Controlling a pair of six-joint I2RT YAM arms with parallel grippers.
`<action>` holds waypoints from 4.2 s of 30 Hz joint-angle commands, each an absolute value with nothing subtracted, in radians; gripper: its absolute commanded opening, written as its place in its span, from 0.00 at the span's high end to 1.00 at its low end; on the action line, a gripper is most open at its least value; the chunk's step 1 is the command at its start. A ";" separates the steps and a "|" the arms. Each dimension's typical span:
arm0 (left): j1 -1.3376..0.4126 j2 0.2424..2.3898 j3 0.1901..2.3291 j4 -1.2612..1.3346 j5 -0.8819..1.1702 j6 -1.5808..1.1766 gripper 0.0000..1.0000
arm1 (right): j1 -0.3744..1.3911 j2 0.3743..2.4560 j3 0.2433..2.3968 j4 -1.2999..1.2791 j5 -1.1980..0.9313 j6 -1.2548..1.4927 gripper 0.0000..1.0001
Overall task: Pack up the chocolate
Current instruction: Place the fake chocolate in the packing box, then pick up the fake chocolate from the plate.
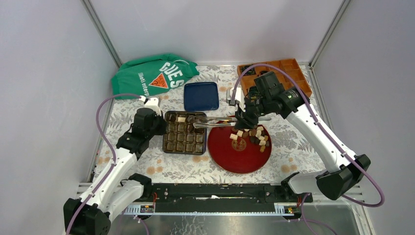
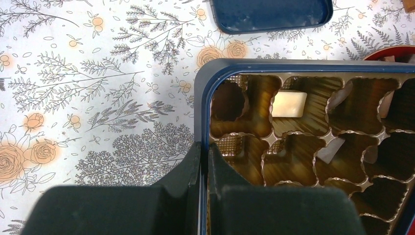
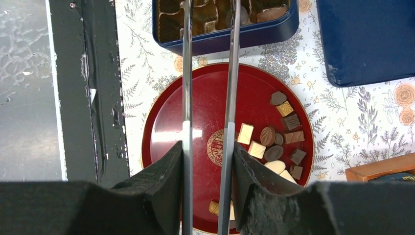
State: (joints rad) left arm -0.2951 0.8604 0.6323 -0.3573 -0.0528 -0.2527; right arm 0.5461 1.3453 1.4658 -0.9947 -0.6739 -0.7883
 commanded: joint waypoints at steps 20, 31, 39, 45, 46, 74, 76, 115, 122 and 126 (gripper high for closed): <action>-0.253 1.102 0.692 -0.359 -0.032 -0.302 1.00 | 0.832 1.669 1.675 -0.882 -0.413 -0.719 0.98; -0.239 1.158 0.694 -0.368 0.016 -0.316 1.00 | 0.851 1.786 1.738 -0.851 -0.377 -0.655 0.96; -0.236 1.173 0.698 -0.375 0.026 -0.321 0.96 | 0.854 1.820 1.734 -0.855 -0.371 -0.649 0.90; -0.235 1.180 0.701 -0.378 0.025 -0.324 0.92 | 0.856 1.845 1.743 -0.868 -0.367 -0.646 0.76; -0.235 1.180 0.701 -0.378 0.024 -0.326 0.91 | 0.856 1.847 1.742 -0.871 -0.365 -0.646 0.74; -0.218 1.162 0.723 -0.416 -0.026 -0.341 0.69 | 0.836 1.655 1.652 -0.911 -0.438 -0.656 0.55; -0.213 1.143 0.738 -0.431 -0.030 -0.330 0.67 | 0.792 1.599 1.614 -0.914 -0.486 -0.667 0.55; -0.206 0.867 0.744 -0.199 0.333 -0.237 0.01 | 0.106 0.975 1.011 -1.077 -0.229 -0.746 0.56; -0.206 0.870 0.744 -0.202 0.333 -0.241 0.01 | 0.102 0.986 1.007 -1.093 -0.227 -0.759 0.56; -0.205 0.872 0.744 -0.202 0.334 -0.244 0.01 | 0.101 0.996 0.999 -1.084 -0.224 -0.758 0.55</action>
State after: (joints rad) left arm -0.2119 0.8803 0.7490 -0.2157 0.3496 -0.2573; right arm 0.1089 0.9943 0.9985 -1.0760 -0.2443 -0.7444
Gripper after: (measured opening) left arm 0.986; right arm 0.451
